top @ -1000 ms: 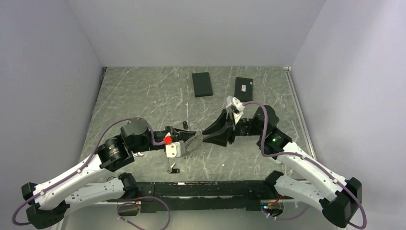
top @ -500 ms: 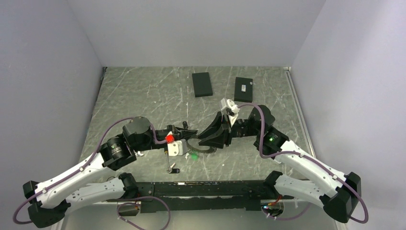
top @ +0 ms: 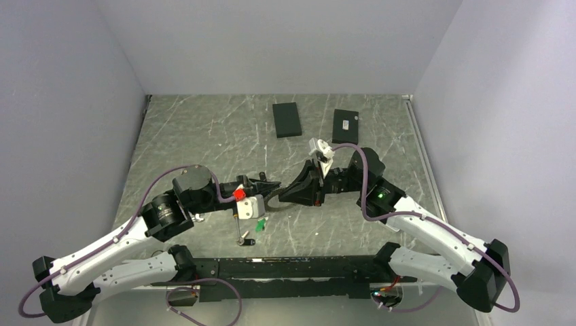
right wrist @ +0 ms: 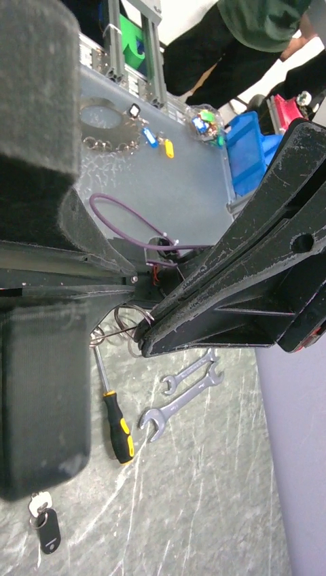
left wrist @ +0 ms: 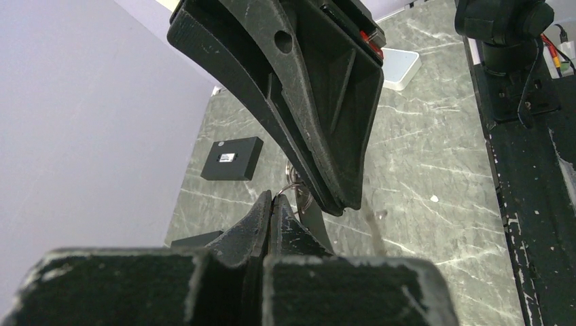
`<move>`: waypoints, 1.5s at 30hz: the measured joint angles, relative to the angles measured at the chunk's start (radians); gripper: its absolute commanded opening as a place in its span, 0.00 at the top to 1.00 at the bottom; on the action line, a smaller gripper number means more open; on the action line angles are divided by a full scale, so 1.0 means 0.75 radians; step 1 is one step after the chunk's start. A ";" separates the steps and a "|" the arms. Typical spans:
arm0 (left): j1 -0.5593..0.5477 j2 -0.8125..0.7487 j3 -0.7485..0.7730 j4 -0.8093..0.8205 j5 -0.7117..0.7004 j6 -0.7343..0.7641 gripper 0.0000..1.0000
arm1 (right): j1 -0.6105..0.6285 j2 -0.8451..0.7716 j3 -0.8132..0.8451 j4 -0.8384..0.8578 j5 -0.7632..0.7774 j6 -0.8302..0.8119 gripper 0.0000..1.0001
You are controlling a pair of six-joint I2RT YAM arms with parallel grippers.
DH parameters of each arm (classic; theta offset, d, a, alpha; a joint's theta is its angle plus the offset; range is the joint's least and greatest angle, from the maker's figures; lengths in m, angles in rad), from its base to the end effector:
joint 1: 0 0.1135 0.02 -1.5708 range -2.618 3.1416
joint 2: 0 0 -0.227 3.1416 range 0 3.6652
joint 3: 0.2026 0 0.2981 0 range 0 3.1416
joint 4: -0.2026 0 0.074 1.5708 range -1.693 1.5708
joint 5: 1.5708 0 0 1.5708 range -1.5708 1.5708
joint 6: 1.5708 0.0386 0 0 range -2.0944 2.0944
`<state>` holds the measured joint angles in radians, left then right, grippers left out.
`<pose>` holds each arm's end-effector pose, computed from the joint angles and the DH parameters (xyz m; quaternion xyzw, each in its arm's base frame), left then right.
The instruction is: Put the keys on the keyring
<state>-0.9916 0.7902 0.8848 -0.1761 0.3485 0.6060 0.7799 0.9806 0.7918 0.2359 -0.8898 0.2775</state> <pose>0.1287 -0.2208 0.3531 0.6009 0.4210 -0.2530 0.6307 0.1850 0.2252 0.3108 -0.4565 0.5261 0.5860 0.4141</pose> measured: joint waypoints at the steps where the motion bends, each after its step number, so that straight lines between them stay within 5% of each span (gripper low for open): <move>1: 0.000 0.000 0.000 0.000 -0.002 -0.001 1.00 | 0.000 0.003 0.000 0.001 0.003 0.001 0.87; 5: 0.000 0.000 0.000 0.001 -0.009 -0.002 1.00 | 0.001 0.004 0.000 0.007 0.021 0.002 0.88; 9: 0.001 0.000 -0.006 0.009 -0.010 -0.008 1.00 | 0.001 -0.004 0.000 0.010 0.049 0.000 1.00; 24: 0.000 -0.001 -0.020 0.019 -0.008 -0.032 1.00 | 0.001 0.013 0.000 0.047 0.051 -0.001 1.00; 27: 0.000 -0.002 -0.020 0.019 -0.009 -0.032 1.00 | 0.001 0.037 -0.003 0.052 0.014 0.002 0.54; 29: 0.002 -0.004 -0.020 0.015 -0.010 -0.031 1.00 | 0.002 0.042 -0.003 0.043 -0.003 0.004 0.46; 45: 0.002 -0.071 -0.020 -0.019 0.016 -0.025 1.00 | -0.022 -0.038 -0.004 -0.043 -0.012 -0.037 0.44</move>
<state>-0.9901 0.7368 0.8696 -0.1902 0.3603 0.5873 0.7635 0.9524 0.7891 0.2035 -0.8989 0.2497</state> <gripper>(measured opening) 0.009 0.568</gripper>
